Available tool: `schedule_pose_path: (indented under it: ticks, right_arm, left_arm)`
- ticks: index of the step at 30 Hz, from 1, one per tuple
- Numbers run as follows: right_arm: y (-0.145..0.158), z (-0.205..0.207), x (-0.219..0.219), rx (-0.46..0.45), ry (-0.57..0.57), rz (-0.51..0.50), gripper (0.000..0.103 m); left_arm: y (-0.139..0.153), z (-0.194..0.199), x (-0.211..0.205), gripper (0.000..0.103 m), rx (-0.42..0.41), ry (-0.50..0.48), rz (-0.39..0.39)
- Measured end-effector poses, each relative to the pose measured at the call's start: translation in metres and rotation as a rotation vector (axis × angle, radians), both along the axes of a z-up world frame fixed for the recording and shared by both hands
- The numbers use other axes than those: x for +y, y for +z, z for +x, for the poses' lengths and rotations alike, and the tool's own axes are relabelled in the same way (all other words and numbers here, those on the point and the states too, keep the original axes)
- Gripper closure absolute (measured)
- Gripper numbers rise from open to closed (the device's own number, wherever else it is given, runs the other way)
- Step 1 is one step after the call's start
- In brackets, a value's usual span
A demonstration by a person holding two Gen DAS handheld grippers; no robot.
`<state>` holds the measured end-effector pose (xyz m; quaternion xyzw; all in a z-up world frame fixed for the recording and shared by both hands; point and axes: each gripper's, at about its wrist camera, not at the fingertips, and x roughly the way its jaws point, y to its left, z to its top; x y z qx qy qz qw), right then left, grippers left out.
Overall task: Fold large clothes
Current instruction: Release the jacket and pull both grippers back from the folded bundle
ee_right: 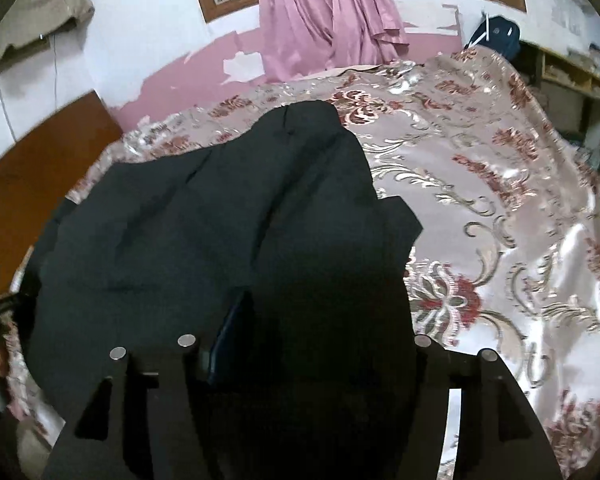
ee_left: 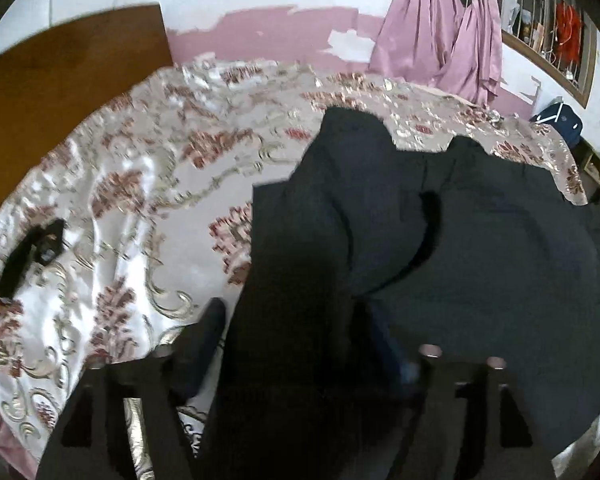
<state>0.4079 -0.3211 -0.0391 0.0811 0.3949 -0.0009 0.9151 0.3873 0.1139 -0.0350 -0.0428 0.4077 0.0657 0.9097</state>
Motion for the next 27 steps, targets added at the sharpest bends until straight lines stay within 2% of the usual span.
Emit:
schedule_pose_path:
  ticks: [2, 5, 9, 15, 19, 27]
  right_arm:
    - [0.006, -0.005, 0.006, -0.012, -0.030, -0.067, 0.041]
    - [0.019, -0.013, 0.009, -0.050, -0.068, -0.121, 0.033]
    - [0.047, -0.029, 0.017, -0.149, -0.065, -0.139, 0.025]
    - [0.075, -0.052, 0.037, -0.260, -0.017, -0.149, 0.011]
    - [0.081, -0.066, 0.048, -0.303, 0.004, -0.149, 0.007]
    - [0.096, -0.095, 0.068, -0.377, 0.039, -0.154, 0.002]
  left_arm:
    - [0.006, -0.007, -0.004, 0.018, -0.036, 0.008, 0.040]
    - [0.017, -0.016, -0.011, 0.016, -0.060, 0.003, 0.089]
    - [0.031, -0.029, -0.019, 0.016, -0.109, 0.005, 0.104]
    - [0.052, -0.052, -0.029, 0.008, -0.192, 0.003, 0.030]
    - [0.063, -0.069, -0.037, 0.003, -0.243, -0.004, 0.000]
    - [0.087, -0.102, -0.048, 0.000, -0.337, -0.039, -0.049]
